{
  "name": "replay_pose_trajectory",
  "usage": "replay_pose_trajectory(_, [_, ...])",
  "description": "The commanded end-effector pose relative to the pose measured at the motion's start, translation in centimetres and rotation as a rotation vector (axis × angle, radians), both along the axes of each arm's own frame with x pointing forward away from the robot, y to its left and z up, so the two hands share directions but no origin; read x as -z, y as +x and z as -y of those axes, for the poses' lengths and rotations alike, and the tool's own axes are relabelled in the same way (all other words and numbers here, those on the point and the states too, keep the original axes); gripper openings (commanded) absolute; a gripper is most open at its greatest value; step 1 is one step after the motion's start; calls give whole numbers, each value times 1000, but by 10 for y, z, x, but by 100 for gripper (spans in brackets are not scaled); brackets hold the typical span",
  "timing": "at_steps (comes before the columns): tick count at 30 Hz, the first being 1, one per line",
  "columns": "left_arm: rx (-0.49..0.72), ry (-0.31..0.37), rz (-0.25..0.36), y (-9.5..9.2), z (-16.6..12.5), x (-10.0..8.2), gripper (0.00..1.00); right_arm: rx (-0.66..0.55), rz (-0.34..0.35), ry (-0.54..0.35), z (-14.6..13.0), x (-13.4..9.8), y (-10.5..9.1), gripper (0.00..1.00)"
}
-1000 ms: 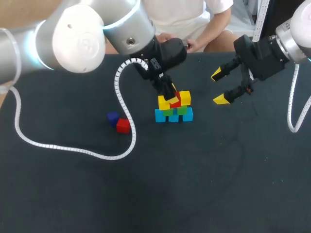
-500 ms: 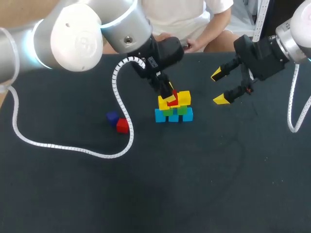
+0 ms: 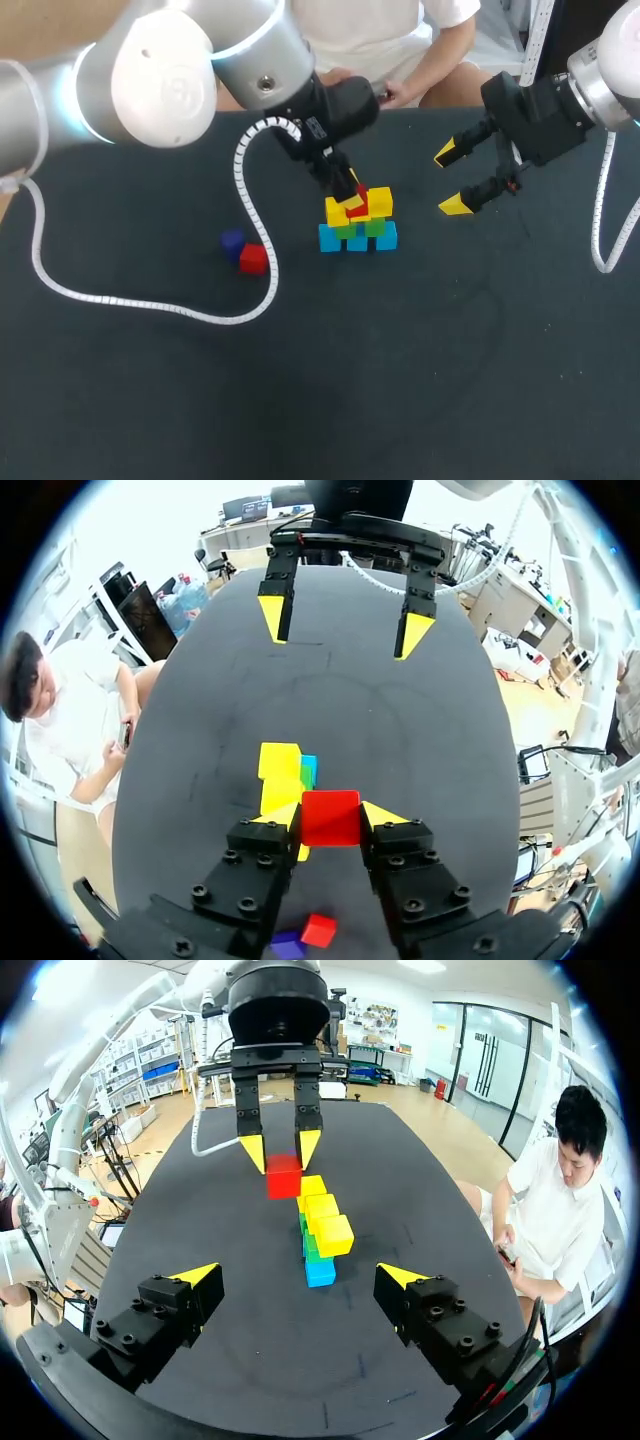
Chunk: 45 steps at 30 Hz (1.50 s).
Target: Place the blue cubes, place green cubes on the blue cubes, place the yellow cubes on the green cubes, then place the red cubes on the yellow cubes, and place purple cube on the red cubes.
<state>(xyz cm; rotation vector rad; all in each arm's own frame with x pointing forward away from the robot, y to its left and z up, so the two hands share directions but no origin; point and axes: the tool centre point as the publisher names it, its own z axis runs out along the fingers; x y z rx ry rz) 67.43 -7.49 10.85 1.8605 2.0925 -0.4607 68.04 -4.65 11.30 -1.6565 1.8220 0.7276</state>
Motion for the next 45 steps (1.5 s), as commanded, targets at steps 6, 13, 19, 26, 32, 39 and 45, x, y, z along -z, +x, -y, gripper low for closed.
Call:
replay_pose_trajectory(6, [5, 9, -6, 8, -1, -1, 0, 2, 2, 1, 0, 0, -1, 100])
replay_pose_trajectory(13, [7, 9, -12, 12, 0, 5, 0, 2, 2, 1, 0, 0, -1, 100])
replay_pose_trajectory(19, [6, 8, -13, 15, 0, 5, 0, 2, 2, 1, 0, 0, -1, 100])
replay_pose_trajectory(26, [7, 15, -13, 20, -2, 5, 0, 2, 2, 1, 0, 0, -1, 100])
replay_pose_trajectory(32, [9, 15, -16, 22, -2, 6, 0, 2, 2, 1, 0, 0, -1, 100])
replay_pose_trajectory(39, [12, 17, -19, 23, -2, 7, 0, 2, 2, 1, 0, 0, -1, 100])
replay_pose_trajectory(45, [13, 19, -23, 25, -3, 8, 0, 2, 2, 1, 0, 0, -1, 100])
